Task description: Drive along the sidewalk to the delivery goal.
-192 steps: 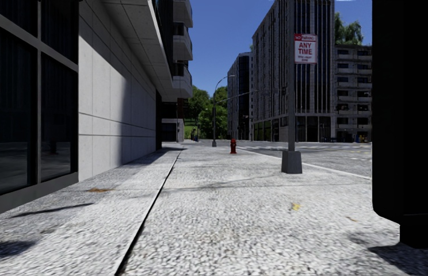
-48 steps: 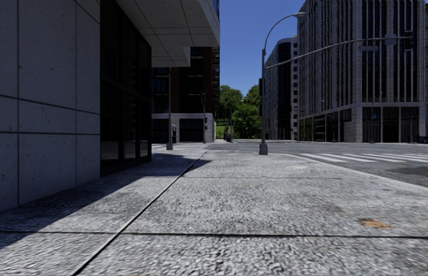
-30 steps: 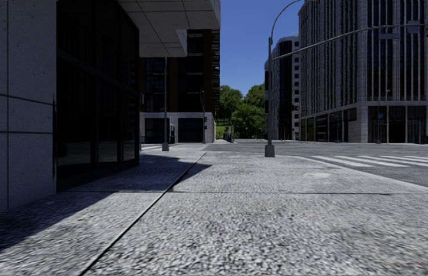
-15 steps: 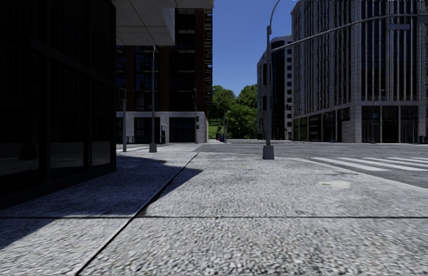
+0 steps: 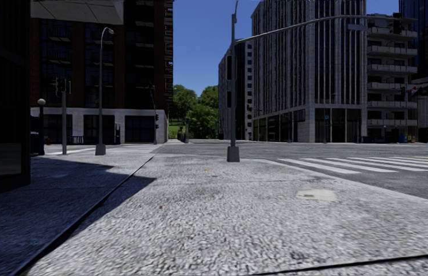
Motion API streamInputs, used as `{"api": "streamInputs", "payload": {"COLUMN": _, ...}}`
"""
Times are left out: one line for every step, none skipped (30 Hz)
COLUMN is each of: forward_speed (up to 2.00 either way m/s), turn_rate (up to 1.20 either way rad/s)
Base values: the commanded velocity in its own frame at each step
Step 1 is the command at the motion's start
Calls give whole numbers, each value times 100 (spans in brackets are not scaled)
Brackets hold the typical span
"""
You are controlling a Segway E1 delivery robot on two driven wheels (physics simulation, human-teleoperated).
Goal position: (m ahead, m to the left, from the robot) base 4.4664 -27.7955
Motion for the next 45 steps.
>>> {"api": "streamInputs", "payload": {"forward_speed": 200, "turn_rate": -47}}
{"api": "streamInputs", "payload": {"forward_speed": 200, "turn_rate": -47}}
{"api": "streamInputs", "payload": {"forward_speed": 200, "turn_rate": -47}}
{"api": "streamInputs", "payload": {"forward_speed": 200, "turn_rate": -46}}
{"api": "streamInputs", "payload": {"forward_speed": 200, "turn_rate": -37}}
{"api": "streamInputs", "payload": {"forward_speed": 200, "turn_rate": -31}}
{"api": "streamInputs", "payload": {"forward_speed": 200, "turn_rate": -31}}
{"api": "streamInputs", "payload": {"forward_speed": 200, "turn_rate": -29}}
{"api": "streamInputs", "payload": {"forward_speed": 200, "turn_rate": -23}}
{"api": "streamInputs", "payload": {"forward_speed": 200, "turn_rate": -14}}
{"api": "streamInputs", "payload": {"forward_speed": 200, "turn_rate": -9}}
{"api": "streamInputs", "payload": {"forward_speed": 200, "turn_rate": -9}}
{"api": "streamInputs", "payload": {"forward_speed": 200, "turn_rate": -7}}
{"api": "streamInputs", "payload": {"forward_speed": 200, "turn_rate": -10}}
{"api": "streamInputs", "payload": {"forward_speed": 200, "turn_rate": -23}}
{"api": "streamInputs", "payload": {"forward_speed": 200, "turn_rate": -23}}
{"api": "streamInputs", "payload": {"forward_speed": 200, "turn_rate": -29}}
{"api": "streamInputs", "payload": {"forward_speed": 200, "turn_rate": -38}}
{"api": "streamInputs", "payload": {"forward_speed": 200, "turn_rate": -43}}
{"api": "streamInputs", "payload": {"forward_speed": 200, "turn_rate": -45}}
{"api": "streamInputs", "payload": {"forward_speed": 200, "turn_rate": -45}}
{"api": "streamInputs", "payload": {"forward_speed": 200, "turn_rate": -45}}
{"api": "streamInputs", "payload": {"forward_speed": 200, "turn_rate": -46}}
{"api": "streamInputs", "payload": {"forward_speed": 200, "turn_rate": -46}}
{"api": "streamInputs", "payload": {"forward_speed": 200, "turn_rate": -46}}
{"api": "streamInputs", "payload": {"forward_speed": 200, "turn_rate": -46}}
{"api": "streamInputs", "payload": {"forward_speed": 200, "turn_rate": -46}}
{"api": "streamInputs", "payload": {"forward_speed": 200, "turn_rate": -46}}
{"api": "streamInputs", "payload": {"forward_speed": 200, "turn_rate": -46}}
{"api": "streamInputs", "payload": {"forward_speed": 200, "turn_rate": -46}}
{"api": "streamInputs", "payload": {"forward_speed": 200, "turn_rate": -46}}
{"api": "streamInputs", "payload": {"forward_speed": 200, "turn_rate": -46}}
{"api": "streamInputs", "payload": {"forward_speed": 200, "turn_rate": -46}}
{"api": "streamInputs", "payload": {"forward_speed": 200, "turn_rate": -46}}
{"api": "streamInputs", "payload": {"forward_speed": 200, "turn_rate": -46}}
{"api": "streamInputs", "payload": {"forward_speed": 200, "turn_rate": -46}}
{"api": "streamInputs", "payload": {"forward_speed": 200, "turn_rate": -31}}
{"api": "streamInputs", "payload": {"forward_speed": 200, "turn_rate": -13}}
{"api": "streamInputs", "payload": {"forward_speed": 200, "turn_rate": -13}}
{"api": "streamInputs", "payload": {"forward_speed": 200, "turn_rate": -8}}
{"api": "streamInputs", "payload": {"forward_speed": 200, "turn_rate": -8}}
{"api": "streamInputs", "payload": {"forward_speed": 200, "turn_rate": -28}}
{"api": "streamInputs", "payload": {"forward_speed": 200, "turn_rate": -28}}
{"api": "streamInputs", "payload": {"forward_speed": 200, "turn_rate": -44}}
{"api": "streamInputs", "payload": {"forward_speed": 200, "turn_rate": -48}}
